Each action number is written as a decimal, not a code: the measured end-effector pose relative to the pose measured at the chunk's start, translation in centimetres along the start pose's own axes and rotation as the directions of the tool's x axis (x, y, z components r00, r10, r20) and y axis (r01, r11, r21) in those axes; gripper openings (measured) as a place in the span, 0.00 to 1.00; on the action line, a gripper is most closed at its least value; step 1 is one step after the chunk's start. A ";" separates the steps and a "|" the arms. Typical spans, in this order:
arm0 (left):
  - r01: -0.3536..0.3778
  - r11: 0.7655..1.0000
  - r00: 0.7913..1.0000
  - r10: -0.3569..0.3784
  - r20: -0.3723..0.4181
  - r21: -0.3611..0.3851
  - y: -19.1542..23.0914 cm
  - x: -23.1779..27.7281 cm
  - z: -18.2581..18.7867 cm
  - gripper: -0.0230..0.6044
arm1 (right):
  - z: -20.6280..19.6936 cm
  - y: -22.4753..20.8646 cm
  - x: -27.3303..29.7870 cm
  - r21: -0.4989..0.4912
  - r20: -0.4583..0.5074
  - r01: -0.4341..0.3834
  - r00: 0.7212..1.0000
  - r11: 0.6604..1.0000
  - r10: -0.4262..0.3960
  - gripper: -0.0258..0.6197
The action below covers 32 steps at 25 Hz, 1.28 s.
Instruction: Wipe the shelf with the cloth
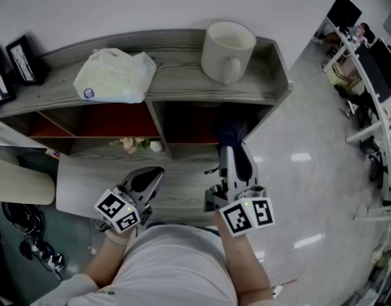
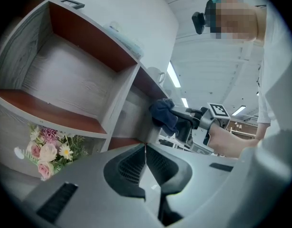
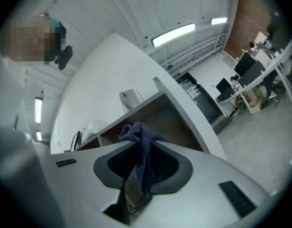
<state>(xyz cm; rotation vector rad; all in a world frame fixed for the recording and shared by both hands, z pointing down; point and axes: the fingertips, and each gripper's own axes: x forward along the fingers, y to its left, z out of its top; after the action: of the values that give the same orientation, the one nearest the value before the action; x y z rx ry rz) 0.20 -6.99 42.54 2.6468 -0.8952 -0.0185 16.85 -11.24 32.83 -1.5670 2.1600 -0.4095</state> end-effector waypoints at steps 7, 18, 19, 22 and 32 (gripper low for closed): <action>0.045 0.999 0.999 -0.044 -0.018 0.008 -1.5 1.2 -0.2 0.07 | -4.3 -0.2 -3.6 -0.274 -0.173 -0.043 0.985 0.961 -0.005 0.17; 0.095 0.995 0.994 -0.093 -0.056 0.032 -2.7 1.5 -1.0 0.07 | -7.9 -0.7 -6.4 -0.466 -0.291 -0.081 0.954 0.881 -0.066 0.18; 0.099 0.994 0.994 -0.097 -0.059 0.035 -2.7 1.5 -1.1 0.07 | -8.1 -0.7 -6.5 -0.470 -0.294 -0.078 0.953 0.879 -0.072 0.17; 0.105 0.994 0.993 -0.103 -0.063 0.038 -2.9 1.4 -1.2 0.07 | -8.3 -0.8 -6.7 -0.469 -0.292 -0.071 0.953 0.880 -0.079 0.17; 0.115 0.992 0.991 -0.112 -0.073 0.043 -2.6 0.8 -1.5 0.07 | -8.9 0.0 -6.2 -0.447 -0.298 -0.073 0.952 0.891 -0.072 0.17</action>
<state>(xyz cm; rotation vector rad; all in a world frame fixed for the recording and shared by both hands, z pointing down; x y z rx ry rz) 2.57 -5.05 43.19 2.7208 -0.7302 0.0679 13.93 -5.47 41.59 -1.8459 2.6422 -0.1545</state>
